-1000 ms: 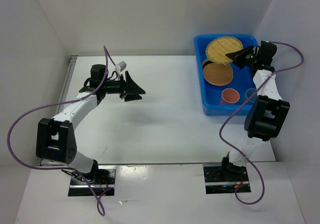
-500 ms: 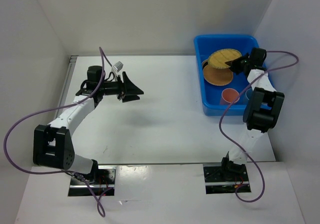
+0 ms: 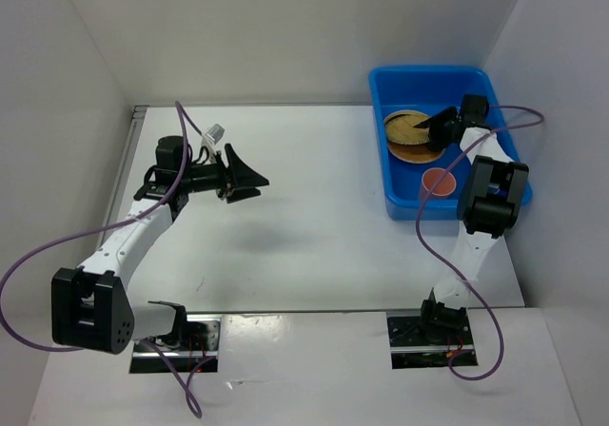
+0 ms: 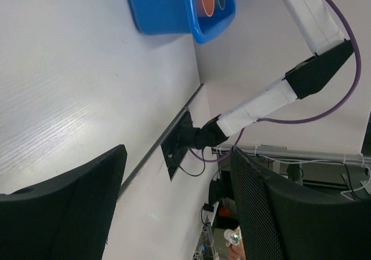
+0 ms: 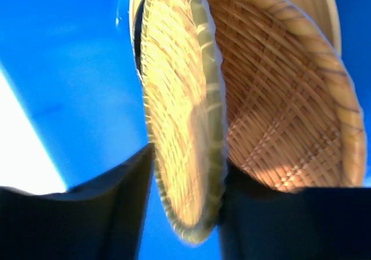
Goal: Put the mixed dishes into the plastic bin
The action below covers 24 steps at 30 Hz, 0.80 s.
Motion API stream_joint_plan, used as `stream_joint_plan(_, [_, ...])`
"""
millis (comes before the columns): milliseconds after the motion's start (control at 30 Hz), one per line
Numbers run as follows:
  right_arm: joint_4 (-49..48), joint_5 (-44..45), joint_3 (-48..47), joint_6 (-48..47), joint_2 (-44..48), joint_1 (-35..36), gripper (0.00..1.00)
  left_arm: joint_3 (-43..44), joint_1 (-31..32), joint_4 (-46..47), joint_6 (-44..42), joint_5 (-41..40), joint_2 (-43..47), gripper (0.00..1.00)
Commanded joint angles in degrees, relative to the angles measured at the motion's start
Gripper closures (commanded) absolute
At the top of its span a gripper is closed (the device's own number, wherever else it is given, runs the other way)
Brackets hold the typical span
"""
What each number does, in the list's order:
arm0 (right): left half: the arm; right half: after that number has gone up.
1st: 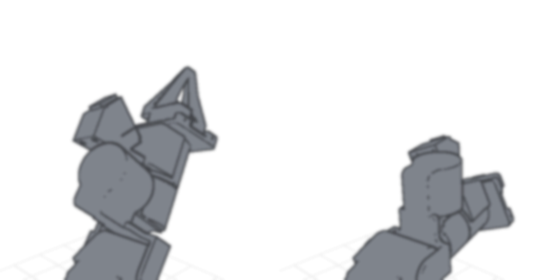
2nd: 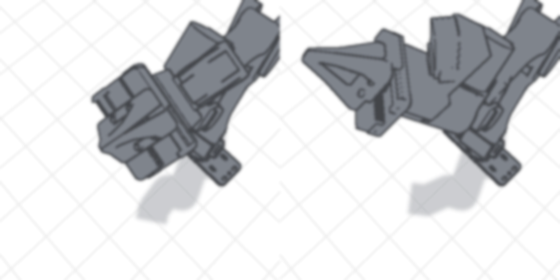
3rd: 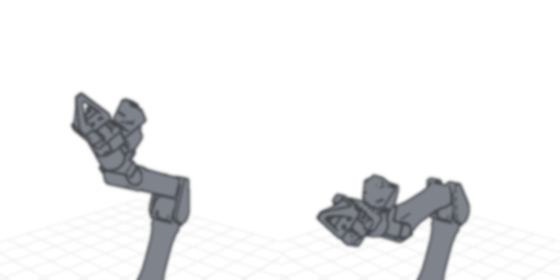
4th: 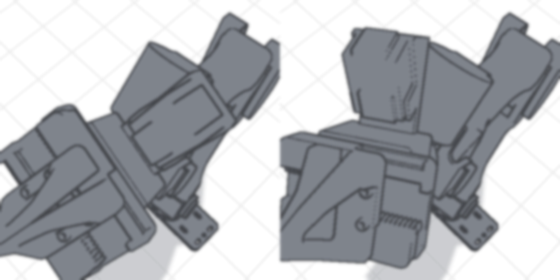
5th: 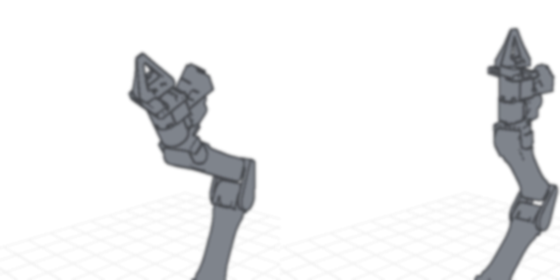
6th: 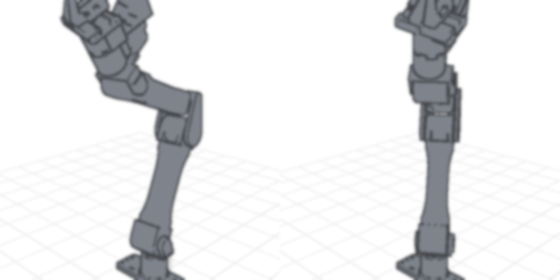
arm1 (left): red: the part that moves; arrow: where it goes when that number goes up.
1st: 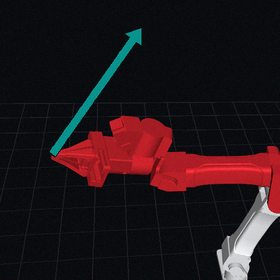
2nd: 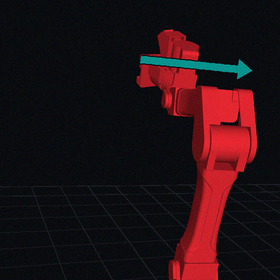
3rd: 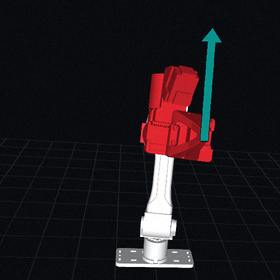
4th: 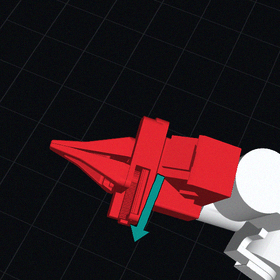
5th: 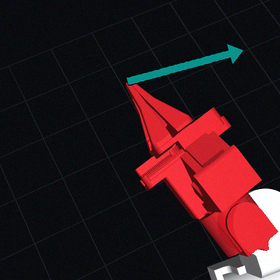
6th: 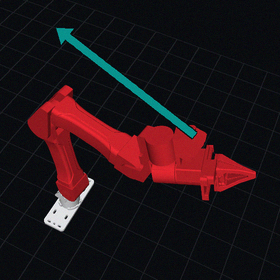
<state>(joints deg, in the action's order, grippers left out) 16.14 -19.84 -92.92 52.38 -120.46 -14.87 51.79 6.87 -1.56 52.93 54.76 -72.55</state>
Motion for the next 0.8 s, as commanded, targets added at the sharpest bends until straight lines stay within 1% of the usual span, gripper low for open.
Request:
stream_joint_plan(0, [2.49,1.2,-3.32,-1.32,1.54,0.2,0.39,-0.73,-0.37,1.29,1.04,-2.45,2.07,0.21])
stream_joint_plan(67, [3.02,1.2,-2.79,-1.84,2.77,0.72,0.35,-0.73,-0.37,1.3,1.04,-2.99,2.07,0.21])
stream_joint_plan(167, [5.74,2.34,-2.79,-2.45,5.41,0.72,0.25,0.59,-0.37,1.83,1.04,-2.99,1.19,0.21])
stream_joint_plan(267, [9.94,3.48,-3.4,-2.46,9.27,0.72,0.07,1.99,-0.37,1.83,1.04,-2.47,-0.92,0.2])
stream_joint_plan(300, [11.09,3.49,-3.4,-2.98,10.15,0.72,0.06,2.0,-0.37,1.83,1.04,-2.47,-0.92,0.2])
stream_joint_plan(333, [12.58,4.62,-4.1,-2.99,10.86,1.25,0.01,2.52,-0.37,1.83,1.04,-2.47,-1.53,0.2])
stream_joint_plan(367, [14.43,5.59,-4.8,-3.86,11.56,1.25,0.01,2.53,-0.37,1.83,1.04,-2.47,-1.54,0.2])
stream_joint_plan(400, [18.45,8.29,-5.94,-4.65,12.79,1.77,0.01,2.53,-0.37,1.83,1.04,-2.47,-2.84,0.2])
stream_joint_plan(533, [25.15,8.85,-5.95,-6.58,15.95,2.31,0.01,4.98,-0.37,0.78,-0.01,-1.85,-5.75,0.2])
stream_joint_plan(567, [26.04,8.85,-5.17,-7.11,16.83,3.26,0.01,5.51,-0.37,0.77,-0.02,-1.33,-5.76,0.2])
stream_joint_plan(600, [27.53,10.68,-3.86,-7.81,19.19,4.84,0.01,6.56,-0.37,0.77,-0.02,-1.33,-6.54,0.2])
stream_joint_plan(667, [27.54,12.36,-1.05,-8.52,22.27,6.6,0.01,7.1,-0.37,0.77,-0.63,-1.33,-7.16,0.2])
stream_joint_plan(767, [28.16,13.95,0.29,-10.27,28.06,9.16,0.01,8.5,-0.37,0.77,-0.63,-1.33,-8.31,0.2])
